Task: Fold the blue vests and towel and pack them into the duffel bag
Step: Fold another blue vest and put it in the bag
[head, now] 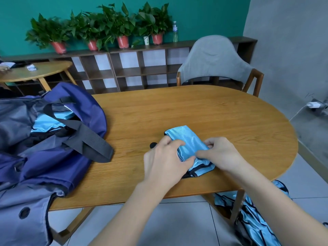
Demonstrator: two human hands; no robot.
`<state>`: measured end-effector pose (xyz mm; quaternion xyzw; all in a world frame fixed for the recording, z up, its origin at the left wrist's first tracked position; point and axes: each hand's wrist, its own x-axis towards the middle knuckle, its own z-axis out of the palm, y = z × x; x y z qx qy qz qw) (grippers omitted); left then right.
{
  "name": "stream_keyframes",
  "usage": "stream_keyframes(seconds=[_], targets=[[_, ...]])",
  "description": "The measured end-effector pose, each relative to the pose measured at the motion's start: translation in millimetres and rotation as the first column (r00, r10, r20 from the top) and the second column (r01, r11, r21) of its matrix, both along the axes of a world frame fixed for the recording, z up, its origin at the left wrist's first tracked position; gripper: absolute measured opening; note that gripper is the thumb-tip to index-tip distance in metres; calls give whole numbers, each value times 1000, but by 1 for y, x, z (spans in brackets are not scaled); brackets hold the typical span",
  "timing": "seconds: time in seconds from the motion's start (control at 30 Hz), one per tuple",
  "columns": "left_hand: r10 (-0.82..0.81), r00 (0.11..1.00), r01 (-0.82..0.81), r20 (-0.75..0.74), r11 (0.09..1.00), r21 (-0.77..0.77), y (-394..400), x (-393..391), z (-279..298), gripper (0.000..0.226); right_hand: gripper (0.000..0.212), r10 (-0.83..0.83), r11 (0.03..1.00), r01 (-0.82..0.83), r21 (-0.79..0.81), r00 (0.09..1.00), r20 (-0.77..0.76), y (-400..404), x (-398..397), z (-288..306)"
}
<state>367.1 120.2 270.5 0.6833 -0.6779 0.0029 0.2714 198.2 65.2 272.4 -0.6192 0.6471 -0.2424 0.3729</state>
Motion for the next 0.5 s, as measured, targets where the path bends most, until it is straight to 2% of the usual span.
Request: stream_keyframes(seconds=[0.07, 0.17, 0.27, 0.33, 0.37, 0.43, 0.5], targets=[[-70, 992, 64, -102, 996, -56, -7, 8, -4, 50, 13, 39, 999, -38, -10, 984, 173, 1, -2, 1], [-121, 927, 122, -356, 992, -20, -16, 25, 0, 33, 22, 132, 991, -127, -41, 880, 455, 3, -4, 7], [-185, 742, 253, -644, 967, 13, -24, 45, 13, 21, 27, 157, 977, -213, 11, 750, 643, 4, -11, 13], [-268, 599, 411, -755, 912, 2, -28, 57, 15, 17, 30, 162, 965, -260, 43, 715, 680, 4, -14, 15], [-286, 555, 477, -781, 879, 17, -28, 60, 15, 15, 31, 163, 958, -279, 61, 708, 687, 3, -16, 16], [-272, 540, 546, -797, 833, 86, -25, 61, 14, 15, 33, 162, 947, -308, 88, 698, 698, 3, -18, 16], [-255, 607, 520, -753, 843, 135, -23, 59, 12, 15, 36, 129, 955, -280, 98, 690, 712, 3, -18, 15]])
